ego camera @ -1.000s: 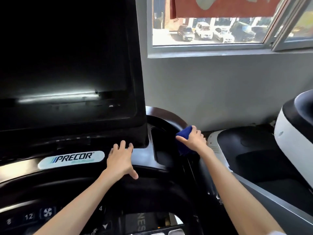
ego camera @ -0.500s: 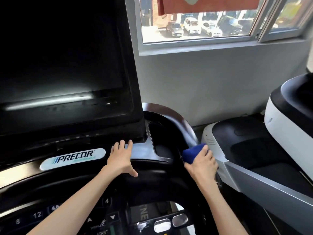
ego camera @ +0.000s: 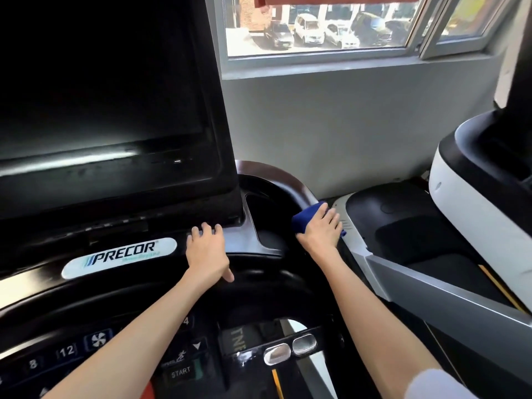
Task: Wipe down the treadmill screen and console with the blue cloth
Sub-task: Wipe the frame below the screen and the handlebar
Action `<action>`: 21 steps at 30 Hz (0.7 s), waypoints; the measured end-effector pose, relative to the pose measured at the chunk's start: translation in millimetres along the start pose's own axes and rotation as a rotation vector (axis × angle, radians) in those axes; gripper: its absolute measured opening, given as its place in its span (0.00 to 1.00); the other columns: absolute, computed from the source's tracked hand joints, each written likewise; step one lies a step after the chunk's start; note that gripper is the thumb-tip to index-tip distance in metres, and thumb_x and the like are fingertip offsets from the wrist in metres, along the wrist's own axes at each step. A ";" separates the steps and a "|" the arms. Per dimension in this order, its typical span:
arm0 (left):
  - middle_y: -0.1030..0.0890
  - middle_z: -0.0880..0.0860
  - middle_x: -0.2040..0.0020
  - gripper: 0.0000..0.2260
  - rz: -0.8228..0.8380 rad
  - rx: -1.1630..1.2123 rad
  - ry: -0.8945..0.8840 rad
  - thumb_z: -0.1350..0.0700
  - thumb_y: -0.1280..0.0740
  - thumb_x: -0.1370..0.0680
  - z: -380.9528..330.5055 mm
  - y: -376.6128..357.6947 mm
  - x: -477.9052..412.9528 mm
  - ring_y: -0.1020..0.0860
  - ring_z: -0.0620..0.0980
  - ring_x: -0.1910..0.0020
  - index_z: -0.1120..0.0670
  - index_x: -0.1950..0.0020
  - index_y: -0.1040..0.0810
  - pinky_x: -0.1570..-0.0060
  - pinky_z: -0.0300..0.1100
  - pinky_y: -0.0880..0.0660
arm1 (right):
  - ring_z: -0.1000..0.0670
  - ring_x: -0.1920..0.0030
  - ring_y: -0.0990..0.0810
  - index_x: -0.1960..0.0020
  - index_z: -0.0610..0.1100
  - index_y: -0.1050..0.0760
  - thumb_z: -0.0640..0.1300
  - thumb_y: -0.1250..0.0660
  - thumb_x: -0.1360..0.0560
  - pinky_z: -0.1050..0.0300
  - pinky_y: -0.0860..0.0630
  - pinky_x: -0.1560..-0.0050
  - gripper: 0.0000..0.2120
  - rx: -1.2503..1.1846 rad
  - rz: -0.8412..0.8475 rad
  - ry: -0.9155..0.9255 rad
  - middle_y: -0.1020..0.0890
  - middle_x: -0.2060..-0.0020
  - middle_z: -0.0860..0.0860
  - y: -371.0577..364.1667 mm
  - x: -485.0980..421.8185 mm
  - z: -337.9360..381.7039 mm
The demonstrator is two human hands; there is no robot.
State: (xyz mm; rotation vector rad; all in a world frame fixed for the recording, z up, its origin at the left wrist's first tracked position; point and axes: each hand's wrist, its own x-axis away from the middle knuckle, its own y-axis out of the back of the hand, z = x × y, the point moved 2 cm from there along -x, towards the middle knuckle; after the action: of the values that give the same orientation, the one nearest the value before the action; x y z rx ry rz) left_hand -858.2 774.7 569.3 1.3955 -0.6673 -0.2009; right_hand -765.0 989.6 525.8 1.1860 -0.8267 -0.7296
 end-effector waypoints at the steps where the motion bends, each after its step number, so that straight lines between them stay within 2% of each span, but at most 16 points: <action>1: 0.41 0.58 0.27 0.55 0.004 0.016 0.001 0.44 0.20 0.42 -0.1 -0.1 -0.3 0.42 0.59 0.28 0.57 0.24 0.47 0.30 0.49 0.40 | 0.37 0.26 0.48 0.25 0.35 0.58 0.55 0.30 0.30 0.45 0.49 0.28 0.49 0.042 -0.019 0.013 0.47 0.27 0.35 -2.7 9.9 -7.7; 5: 0.40 0.58 0.27 0.55 0.012 0.032 -0.008 0.45 0.19 0.42 -0.4 2.4 0.7 0.42 0.59 0.28 0.57 0.24 0.46 0.32 0.50 0.35 | 0.37 0.27 0.46 0.25 0.36 0.56 0.56 0.31 0.29 0.46 0.48 0.28 0.47 0.056 -0.054 0.061 0.46 0.27 0.36 1.7 38.2 -27.4; 7: 0.40 0.58 0.27 0.54 0.009 0.033 -0.014 0.44 0.20 0.42 0.7 4.3 2.2 0.42 0.59 0.28 0.56 0.24 0.46 0.33 0.50 0.34 | 0.38 0.30 0.39 0.27 0.37 0.48 0.56 0.33 0.28 0.46 0.41 0.31 0.41 -0.061 -0.015 0.063 0.38 0.31 0.38 11.4 30.5 -28.2; 9: 0.40 0.58 0.27 0.54 0.005 0.036 -0.024 0.44 0.20 0.41 2.2 5.2 3.6 0.42 0.58 0.28 0.56 0.24 0.45 0.34 0.50 0.33 | 0.38 0.37 0.29 0.34 0.40 0.35 0.62 0.37 0.32 0.46 0.30 0.40 0.35 -0.191 0.122 0.035 0.28 0.39 0.41 24.7 20.2 -33.7; 11: 0.40 0.57 0.27 0.53 -0.006 0.037 -0.040 0.44 0.20 0.41 3.3 5.0 4.5 0.41 0.58 0.28 0.55 0.24 0.45 0.34 0.50 0.33 | 0.40 0.44 0.24 0.39 0.44 0.29 0.67 0.41 0.35 0.47 0.23 0.48 0.33 -0.244 0.242 0.044 0.24 0.45 0.43 39.5 22.6 -45.6; 14: 0.39 0.57 0.27 0.53 -0.016 0.032 -0.056 0.42 0.20 0.42 5.1 4.9 5.7 0.40 0.57 0.29 0.54 0.24 0.44 0.36 0.51 0.31 | 0.41 0.42 0.25 0.37 0.41 0.28 0.62 0.44 0.24 0.53 0.28 0.45 0.28 -0.195 0.402 0.007 0.25 0.41 0.43 48.8 45.2 -74.9; 16: 0.39 0.57 0.27 0.53 -0.019 0.035 -0.064 0.41 0.21 0.42 6.8 4.3 6.6 0.40 0.57 0.29 0.54 0.24 0.44 0.37 0.51 0.30 | 0.43 0.42 0.24 0.38 0.43 0.28 0.67 0.44 0.27 0.54 0.30 0.42 0.31 -0.234 0.501 -0.061 0.25 0.40 0.46 46.7 60.2 -96.9; 18: 0.39 0.56 0.27 0.53 -0.022 0.047 -0.070 0.41 0.21 0.42 8.0 4.1 7.4 0.40 0.57 0.29 0.54 0.24 0.44 0.38 0.51 0.30 | 0.45 0.44 0.23 0.42 0.48 0.25 0.73 0.44 0.36 0.48 0.28 0.39 0.35 -0.368 0.506 -0.115 0.23 0.40 0.47 43.9 69.4 -110.6; 21: 0.39 0.56 0.27 0.53 -0.033 0.043 -0.090 0.40 0.22 0.42 10.5 4.4 8.8 0.40 0.57 0.29 0.53 0.24 0.44 0.38 0.51 0.30 | 0.47 0.43 0.25 0.37 0.46 0.27 0.72 0.45 0.34 0.51 0.33 0.36 0.37 -0.427 0.470 -0.115 0.24 0.40 0.48 39.2 86.3 -126.0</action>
State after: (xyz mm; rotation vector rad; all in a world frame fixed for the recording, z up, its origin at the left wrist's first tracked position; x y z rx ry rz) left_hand -857.9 762.3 576.5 1.4457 -0.7267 -0.2779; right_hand -610.5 987.5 557.4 0.5418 -0.9445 -0.5483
